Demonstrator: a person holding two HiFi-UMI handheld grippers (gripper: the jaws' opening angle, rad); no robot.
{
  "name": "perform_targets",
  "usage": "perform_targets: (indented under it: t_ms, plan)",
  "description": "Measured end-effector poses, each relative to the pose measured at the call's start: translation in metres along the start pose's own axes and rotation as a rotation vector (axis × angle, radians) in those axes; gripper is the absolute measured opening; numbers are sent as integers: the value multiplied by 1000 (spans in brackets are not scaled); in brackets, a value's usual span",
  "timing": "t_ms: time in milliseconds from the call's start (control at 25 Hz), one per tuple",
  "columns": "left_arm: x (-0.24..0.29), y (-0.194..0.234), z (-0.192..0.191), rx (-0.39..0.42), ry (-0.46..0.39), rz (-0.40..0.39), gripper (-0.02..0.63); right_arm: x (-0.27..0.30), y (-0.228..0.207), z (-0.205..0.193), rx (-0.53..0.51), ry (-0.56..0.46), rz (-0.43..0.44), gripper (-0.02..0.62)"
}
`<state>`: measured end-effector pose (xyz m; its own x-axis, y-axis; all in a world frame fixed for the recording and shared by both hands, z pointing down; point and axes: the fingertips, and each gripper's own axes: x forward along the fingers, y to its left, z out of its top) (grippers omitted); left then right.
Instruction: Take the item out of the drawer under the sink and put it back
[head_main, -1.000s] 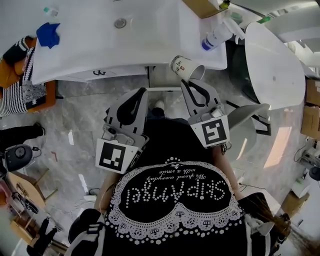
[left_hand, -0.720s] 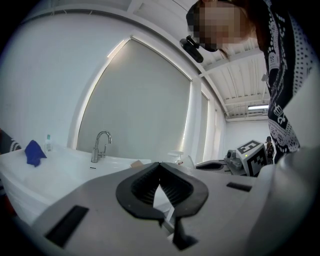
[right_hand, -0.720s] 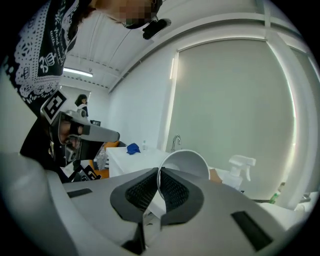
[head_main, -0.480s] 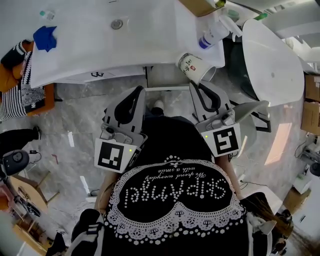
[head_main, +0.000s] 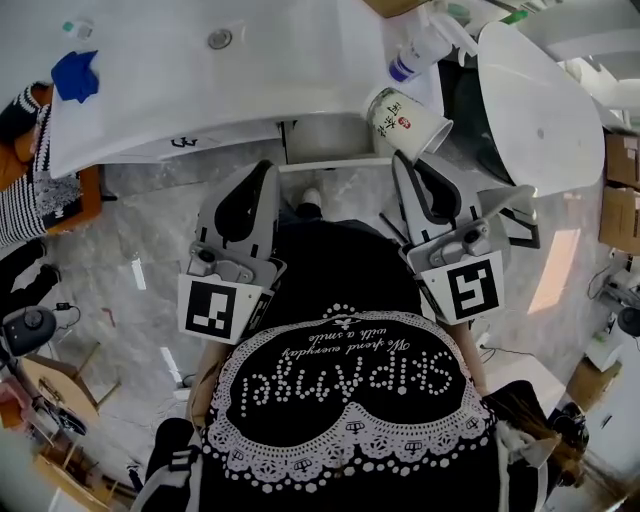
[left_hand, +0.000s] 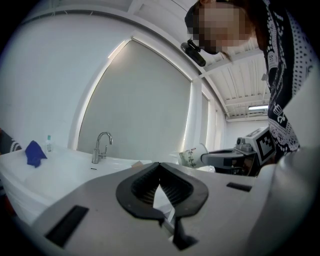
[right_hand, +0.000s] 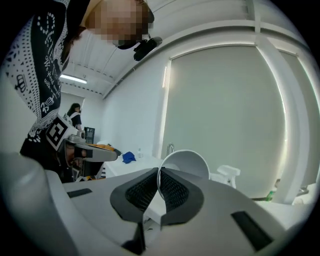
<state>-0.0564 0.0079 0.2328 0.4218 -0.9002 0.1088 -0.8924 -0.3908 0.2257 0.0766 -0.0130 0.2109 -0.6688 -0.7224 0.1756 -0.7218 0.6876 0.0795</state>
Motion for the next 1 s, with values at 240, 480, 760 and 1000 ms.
perform_targets:
  t_ms: [240, 480, 760, 1000]
  plan:
    - [0, 0, -2, -1, 7, 1, 3, -3, 22, -24, 79, 39, 40, 28]
    - [-3, 4, -5, 4, 13, 18, 3, -1, 28, -31, 83, 42, 58, 28]
    - [-4, 4, -11, 5, 31, 10, 3, -2, 30, -31, 78, 48, 63, 28]
    - [-4, -6, -4, 8, -4, 0, 3, -6, 31, -29, 73, 29, 62, 28]
